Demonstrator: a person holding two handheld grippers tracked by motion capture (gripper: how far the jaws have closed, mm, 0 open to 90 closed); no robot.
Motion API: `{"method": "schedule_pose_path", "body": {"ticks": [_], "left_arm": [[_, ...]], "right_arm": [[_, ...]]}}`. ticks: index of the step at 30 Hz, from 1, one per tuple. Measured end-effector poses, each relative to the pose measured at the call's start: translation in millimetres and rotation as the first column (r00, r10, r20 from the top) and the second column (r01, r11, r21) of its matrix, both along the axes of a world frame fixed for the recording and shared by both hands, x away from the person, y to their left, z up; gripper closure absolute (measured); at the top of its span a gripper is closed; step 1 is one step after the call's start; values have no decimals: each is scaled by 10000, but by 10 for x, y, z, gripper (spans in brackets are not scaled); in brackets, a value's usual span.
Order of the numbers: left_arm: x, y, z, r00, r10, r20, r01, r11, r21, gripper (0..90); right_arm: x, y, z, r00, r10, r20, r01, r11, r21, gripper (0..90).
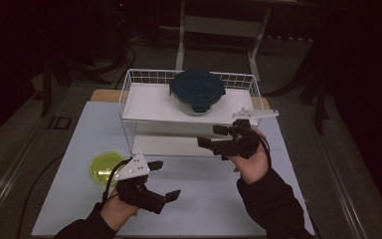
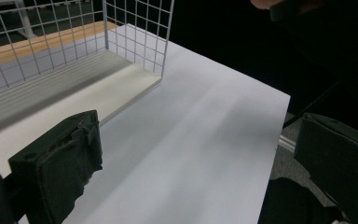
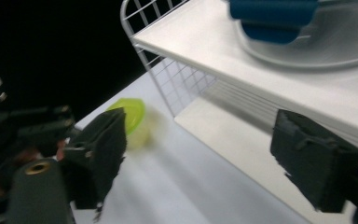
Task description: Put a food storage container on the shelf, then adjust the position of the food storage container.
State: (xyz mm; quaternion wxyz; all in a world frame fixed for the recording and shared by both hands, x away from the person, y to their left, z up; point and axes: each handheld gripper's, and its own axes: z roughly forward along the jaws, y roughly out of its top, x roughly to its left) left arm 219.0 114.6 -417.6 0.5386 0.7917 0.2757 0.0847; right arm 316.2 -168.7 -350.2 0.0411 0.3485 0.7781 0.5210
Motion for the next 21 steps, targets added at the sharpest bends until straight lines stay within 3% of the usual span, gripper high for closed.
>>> {"method": "schedule_pose_path", "body": {"ticks": [3,6,11,14,21], "left_arm": [[0,52,-1,9998,-187,-85,189,9996,223,4],[5,105,-12,9998,-173,-136,175,9997,194,4],[0,284,-25,9996,230,-155,-223,9986,479,4],[-3,431,-28,9995,277,-130,-272,9987,430,4],[-21,751,-49,9943,1066,-10,-1064,9929,526,18]], "right_arm": [[-146,-55,-68,9991,131,406,-132,9999,26,140],[-210,-87,-116,9981,243,568,-243,9997,-7,140],[-374,-218,-222,9969,129,778,-138,9998,114,140],[-483,-324,-269,9954,-31,954,15,9999,169,140],[-705,-528,-386,9911,-346,1288,315,9992,264,140]]}}
